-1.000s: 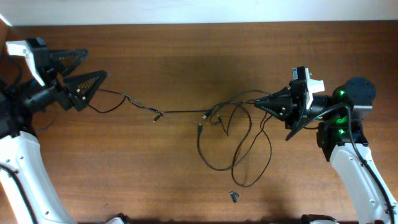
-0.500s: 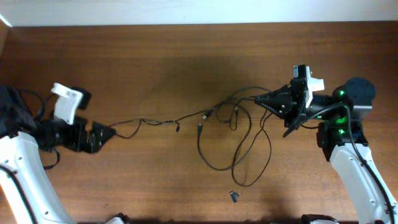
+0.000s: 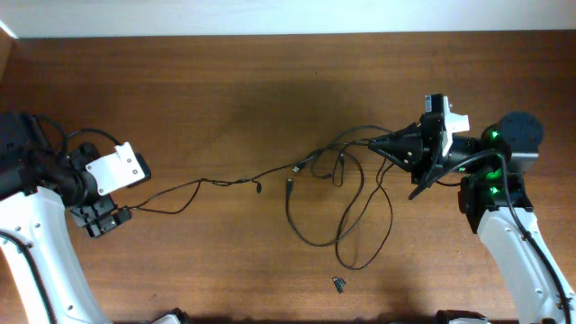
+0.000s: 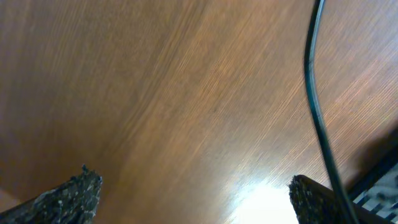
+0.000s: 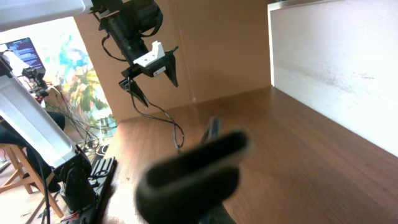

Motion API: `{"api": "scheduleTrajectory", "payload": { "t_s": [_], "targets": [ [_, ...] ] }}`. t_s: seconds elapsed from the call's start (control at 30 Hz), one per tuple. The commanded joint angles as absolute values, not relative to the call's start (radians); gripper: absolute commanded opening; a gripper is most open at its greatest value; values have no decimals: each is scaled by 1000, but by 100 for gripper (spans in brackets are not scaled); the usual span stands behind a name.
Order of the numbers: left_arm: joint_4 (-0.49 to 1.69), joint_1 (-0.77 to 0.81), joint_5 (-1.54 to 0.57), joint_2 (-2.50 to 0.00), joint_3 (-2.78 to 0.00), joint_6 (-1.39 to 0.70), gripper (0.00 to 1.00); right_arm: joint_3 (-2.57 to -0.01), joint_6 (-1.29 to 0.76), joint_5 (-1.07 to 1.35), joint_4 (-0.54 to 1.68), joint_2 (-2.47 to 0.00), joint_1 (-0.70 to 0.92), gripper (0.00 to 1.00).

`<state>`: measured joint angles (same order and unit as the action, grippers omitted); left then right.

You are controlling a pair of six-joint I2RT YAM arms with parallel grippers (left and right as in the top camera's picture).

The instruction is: Untangle cables

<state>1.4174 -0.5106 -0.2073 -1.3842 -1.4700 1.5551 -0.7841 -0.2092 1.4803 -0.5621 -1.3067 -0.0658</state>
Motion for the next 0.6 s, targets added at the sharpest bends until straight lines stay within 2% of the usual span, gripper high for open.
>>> {"api": "scheduleTrajectory", "payload": {
  "t_s": [0.0,0.1,0.27,0.33,0.5,0.57],
  "targets": [
    [1377,-511,-81,-1382,-1475,1838,99,-787,-206,1486,-565,-1304,-72,4],
    [1323,-516,132,-1382,-1475,1848,100,-787,-206,1488,-566,-1304,-72,4],
    [1295,-560,126,-1382,-1475,1844,100,-787,-206,1488,-566,-1304,-72,4],
    [1295,-560,-61,-1382,-1475,1845,99,-787,-206,1488,-566,-1304,-72,4],
    [1398,-559,-831,-1387,-1474,1845,99,-787,-207,1488,-565,-1304,-72,4],
    [1516,-559,-965,-1403,-1473,1844,99,-787,-207,1488,-566,-1304,-72,4]
  ]
}}
